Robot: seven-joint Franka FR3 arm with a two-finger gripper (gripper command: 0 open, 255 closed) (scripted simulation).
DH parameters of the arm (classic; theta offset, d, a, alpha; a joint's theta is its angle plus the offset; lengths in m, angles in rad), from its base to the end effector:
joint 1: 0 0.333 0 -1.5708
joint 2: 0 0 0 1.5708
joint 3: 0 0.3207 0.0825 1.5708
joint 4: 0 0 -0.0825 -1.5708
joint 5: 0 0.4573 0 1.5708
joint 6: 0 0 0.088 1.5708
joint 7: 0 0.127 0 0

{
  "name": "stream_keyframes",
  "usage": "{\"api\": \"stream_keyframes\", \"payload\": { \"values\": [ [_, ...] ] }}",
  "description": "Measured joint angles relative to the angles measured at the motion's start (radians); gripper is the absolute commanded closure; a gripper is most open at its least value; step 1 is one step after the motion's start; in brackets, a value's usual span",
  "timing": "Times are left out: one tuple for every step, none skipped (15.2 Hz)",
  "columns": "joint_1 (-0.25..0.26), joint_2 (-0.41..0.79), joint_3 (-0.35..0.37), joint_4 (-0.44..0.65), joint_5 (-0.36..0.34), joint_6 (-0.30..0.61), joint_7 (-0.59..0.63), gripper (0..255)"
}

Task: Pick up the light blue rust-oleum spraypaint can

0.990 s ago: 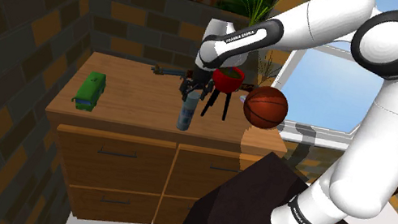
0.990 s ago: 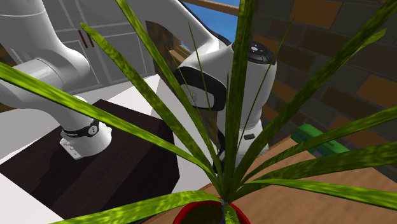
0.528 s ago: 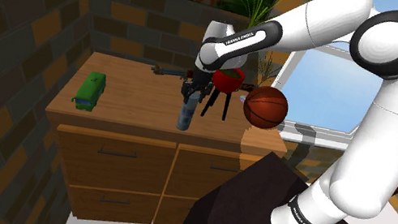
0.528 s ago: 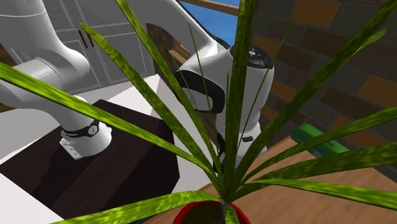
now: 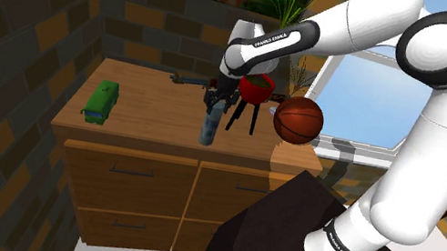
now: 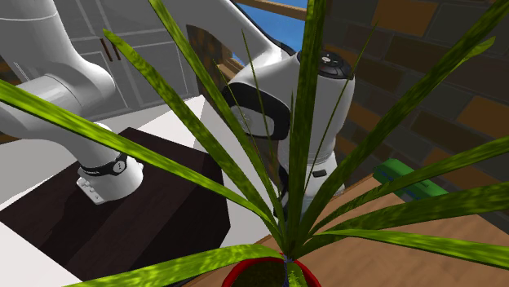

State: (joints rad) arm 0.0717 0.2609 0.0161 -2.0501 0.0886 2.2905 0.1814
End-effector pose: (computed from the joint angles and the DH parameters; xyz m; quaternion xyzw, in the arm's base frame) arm 0.6384 0.0595 0.2454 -0.9964 0.0765 0.0149 0.0334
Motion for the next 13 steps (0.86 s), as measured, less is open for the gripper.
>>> {"api": "stream_keyframes", "payload": {
  "values": [
    [0.001,-0.010,0.000,0.000,-0.001,-0.010,0.002,255],
    [0.001,-0.016,0.000,0.006,-0.001,-0.022,0.003,255],
    [0.001,-0.024,0.000,0.008,-0.002,-0.033,0.004,255],
    [0.001,-0.031,0.000,0.014,-0.002,-0.046,0.005,255],
    [0.000,-0.037,-0.001,0.019,-0.003,-0.056,0.005,255],
    [0.000,-0.044,-0.001,0.023,-0.004,-0.068,0.005,255],
    [0.000,-0.050,-0.001,0.028,-0.004,-0.078,0.007,255],
    [0.000,-0.055,-0.001,0.036,-0.005,-0.091,0.008,255],
    [-0.001,-0.061,-0.002,0.041,-0.005,-0.102,0.008,255],
    [-0.001,-0.067,-0.002,0.048,-0.006,-0.114,0.008,255],
    [-0.001,-0.076,-0.002,0.052,-0.006,-0.128,0.010,255],
    [0.000,-0.085,-0.002,0.055,-0.007,-0.140,0.012,255],
    [0.000,-0.088,-0.002,0.061,-0.007,-0.148,0.012,255]
  ]
}}
